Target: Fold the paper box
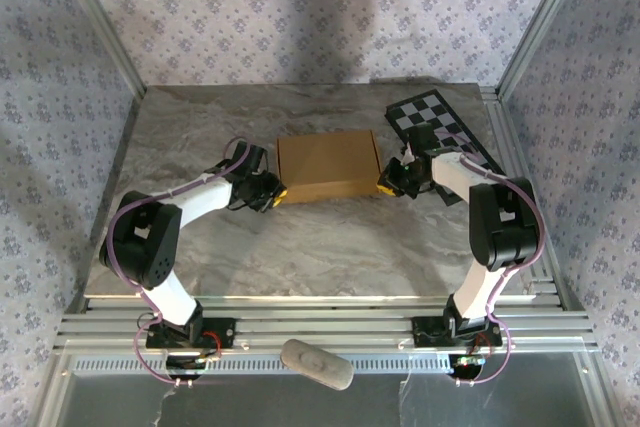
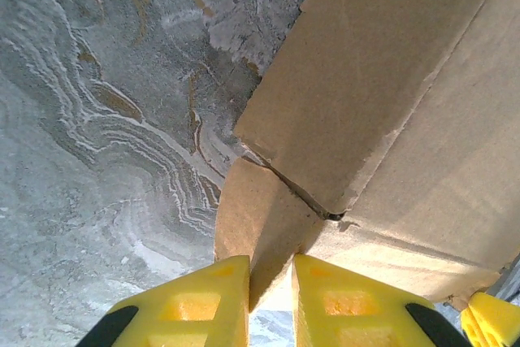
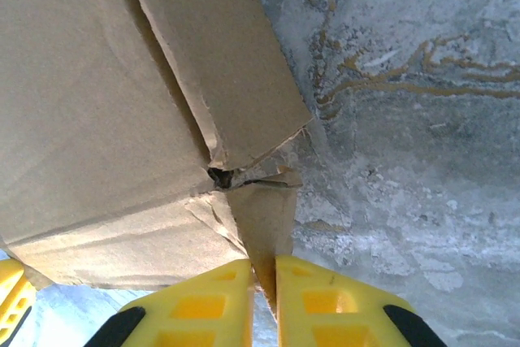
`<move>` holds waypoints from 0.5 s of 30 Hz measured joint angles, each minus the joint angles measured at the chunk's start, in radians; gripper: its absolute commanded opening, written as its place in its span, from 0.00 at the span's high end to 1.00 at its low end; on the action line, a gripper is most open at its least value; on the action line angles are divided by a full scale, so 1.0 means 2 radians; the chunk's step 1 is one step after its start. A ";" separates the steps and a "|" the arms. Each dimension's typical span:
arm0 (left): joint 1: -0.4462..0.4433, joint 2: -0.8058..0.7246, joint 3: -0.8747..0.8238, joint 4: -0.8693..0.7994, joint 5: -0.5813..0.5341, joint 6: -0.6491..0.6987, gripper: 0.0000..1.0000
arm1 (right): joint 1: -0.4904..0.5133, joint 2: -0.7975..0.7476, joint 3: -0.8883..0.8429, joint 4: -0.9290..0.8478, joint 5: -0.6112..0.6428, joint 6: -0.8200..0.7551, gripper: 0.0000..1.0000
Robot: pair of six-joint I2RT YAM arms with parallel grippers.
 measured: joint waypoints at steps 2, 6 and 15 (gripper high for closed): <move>0.000 -0.001 -0.001 0.000 -0.002 0.002 0.82 | 0.000 0.000 -0.003 0.007 -0.001 -0.008 0.88; 0.000 -0.009 -0.008 0.000 -0.006 0.007 0.82 | 0.000 0.000 -0.013 0.024 -0.009 -0.023 0.89; 0.007 -0.016 -0.019 0.004 -0.007 0.015 0.82 | 0.000 0.001 -0.028 0.057 -0.028 -0.054 0.92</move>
